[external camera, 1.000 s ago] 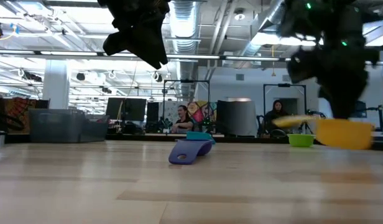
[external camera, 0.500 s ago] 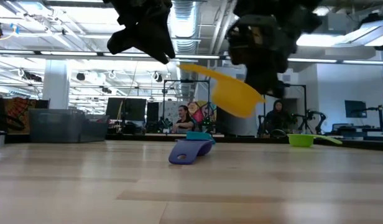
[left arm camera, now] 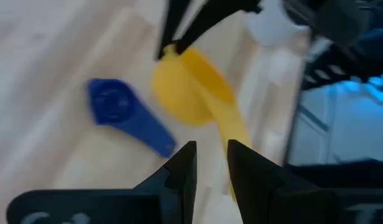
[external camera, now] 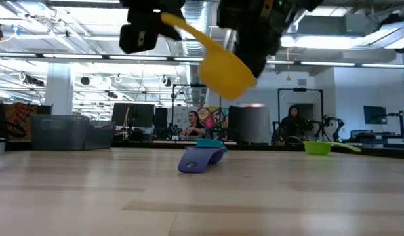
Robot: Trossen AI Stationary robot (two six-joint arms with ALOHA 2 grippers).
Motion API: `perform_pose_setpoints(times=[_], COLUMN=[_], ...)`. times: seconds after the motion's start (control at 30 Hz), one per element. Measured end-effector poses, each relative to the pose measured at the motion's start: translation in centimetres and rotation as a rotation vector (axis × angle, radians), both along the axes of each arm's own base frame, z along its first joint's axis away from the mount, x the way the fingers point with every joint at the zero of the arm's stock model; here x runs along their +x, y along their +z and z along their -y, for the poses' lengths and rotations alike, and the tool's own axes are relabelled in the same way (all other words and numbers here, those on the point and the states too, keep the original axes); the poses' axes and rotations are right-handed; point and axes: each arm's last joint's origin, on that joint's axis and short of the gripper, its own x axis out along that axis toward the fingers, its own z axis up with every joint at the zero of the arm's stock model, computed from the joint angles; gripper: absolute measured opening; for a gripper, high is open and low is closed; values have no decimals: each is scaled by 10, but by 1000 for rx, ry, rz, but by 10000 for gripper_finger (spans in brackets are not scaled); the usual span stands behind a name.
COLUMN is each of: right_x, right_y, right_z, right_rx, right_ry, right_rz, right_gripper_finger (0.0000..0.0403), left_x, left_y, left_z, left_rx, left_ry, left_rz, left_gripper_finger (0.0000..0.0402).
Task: Nest measuring cups in basket
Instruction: Stack the yellow measuring cup on top of the blue measuring cup
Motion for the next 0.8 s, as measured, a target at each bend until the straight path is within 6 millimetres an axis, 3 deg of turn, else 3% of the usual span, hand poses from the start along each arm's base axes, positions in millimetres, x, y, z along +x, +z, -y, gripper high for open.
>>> perform_pose_setpoints(times=[0.4,0.57,0.8], right_x=[7,7,5], right_y=[20,21,23], right_z=[5,6,12], right_rx=[-134,-171,-211], right_ry=[31,55,-73], right_rz=[78,85,74], right_gripper_finger=[16,13,74], left_x=[3,4,0], left_y=[2,2,-2], left_z=[-17,-22,-15], left_rx=[-118,-152,-109], left_ry=[-7,-17,88], left_rz=[-6,-18,-61], left_gripper_finger=[75,18,2])
